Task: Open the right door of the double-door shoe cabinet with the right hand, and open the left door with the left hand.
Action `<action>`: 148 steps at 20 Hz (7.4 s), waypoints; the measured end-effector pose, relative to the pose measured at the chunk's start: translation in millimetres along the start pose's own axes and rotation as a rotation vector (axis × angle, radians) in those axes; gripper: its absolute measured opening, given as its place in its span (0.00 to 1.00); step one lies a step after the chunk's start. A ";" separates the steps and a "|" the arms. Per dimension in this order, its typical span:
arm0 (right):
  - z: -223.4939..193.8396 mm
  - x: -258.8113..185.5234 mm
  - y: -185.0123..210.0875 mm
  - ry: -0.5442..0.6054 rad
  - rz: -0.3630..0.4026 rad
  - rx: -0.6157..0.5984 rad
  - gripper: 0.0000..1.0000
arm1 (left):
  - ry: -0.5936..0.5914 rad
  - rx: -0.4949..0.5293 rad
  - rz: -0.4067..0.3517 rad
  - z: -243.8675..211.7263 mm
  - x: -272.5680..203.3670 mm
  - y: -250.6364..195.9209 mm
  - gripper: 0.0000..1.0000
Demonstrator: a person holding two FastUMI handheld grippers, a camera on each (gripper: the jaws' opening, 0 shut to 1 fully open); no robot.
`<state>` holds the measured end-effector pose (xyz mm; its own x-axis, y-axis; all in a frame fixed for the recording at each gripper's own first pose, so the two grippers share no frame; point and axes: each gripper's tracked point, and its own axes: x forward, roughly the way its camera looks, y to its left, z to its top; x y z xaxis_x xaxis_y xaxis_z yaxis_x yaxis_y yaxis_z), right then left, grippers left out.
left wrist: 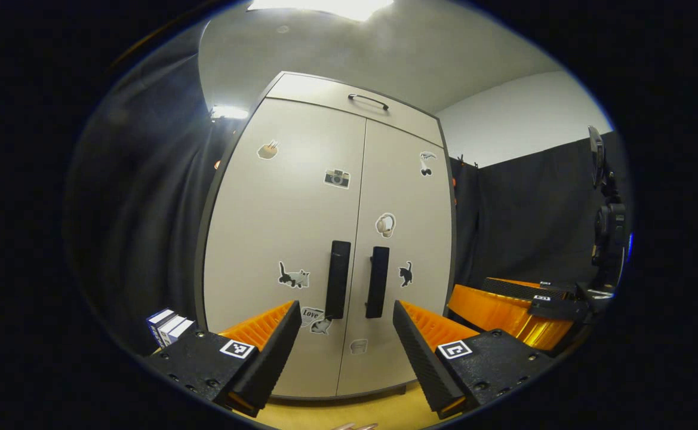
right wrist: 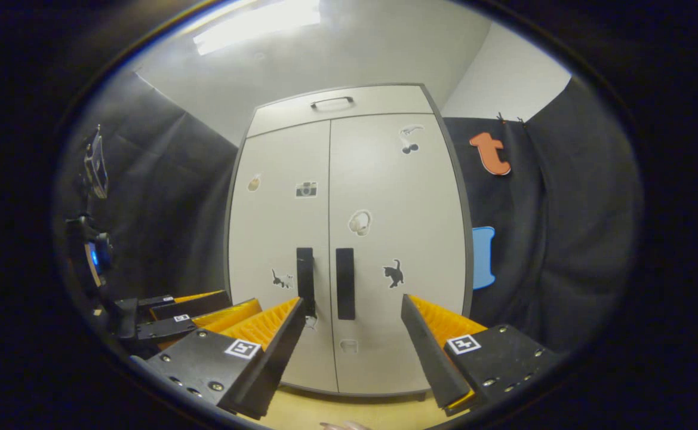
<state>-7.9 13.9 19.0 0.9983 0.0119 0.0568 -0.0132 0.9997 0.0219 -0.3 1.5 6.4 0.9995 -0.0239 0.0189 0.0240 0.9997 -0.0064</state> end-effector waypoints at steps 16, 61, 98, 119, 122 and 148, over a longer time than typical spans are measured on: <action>11.0 22.0 -0.5 0.001 -0.004 0.002 0.98 | -0.079 -0.069 0.033 27.3 3.0 29.8 0.87; -60.1 180.5 14.6 0.066 -0.249 -0.095 0.27 | 0.066 -0.131 -0.047 -17.3 20.1 103.8 0.82; -22.7 48.3 -44.8 0.178 0.302 -0.050 0.19 | 0.052 -0.106 0.173 -7.8 -20.4 -70.7 0.82; -5.9 9.9 -198.6 0.146 0.000 -0.044 0.05 | 0.090 -0.143 0.143 -29.2 -15.3 -139.1 0.82; -3.6 5.3 -203.3 0.150 0.022 -0.027 0.05 | 0.089 -0.132 0.138 -29.2 -10.5 -142.4 0.82; 49.8 -71.3 -127.3 0.024 0.168 -0.073 0.98 | -0.023 0.054 0.192 2.2 49.1 -48.6 0.92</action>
<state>-80.2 -115.4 61.8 0.9835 0.1783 0.0299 -0.1763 0.9826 -0.0588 47.6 -48.3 9.8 0.9849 0.1670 0.0453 -0.1689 0.9848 0.0416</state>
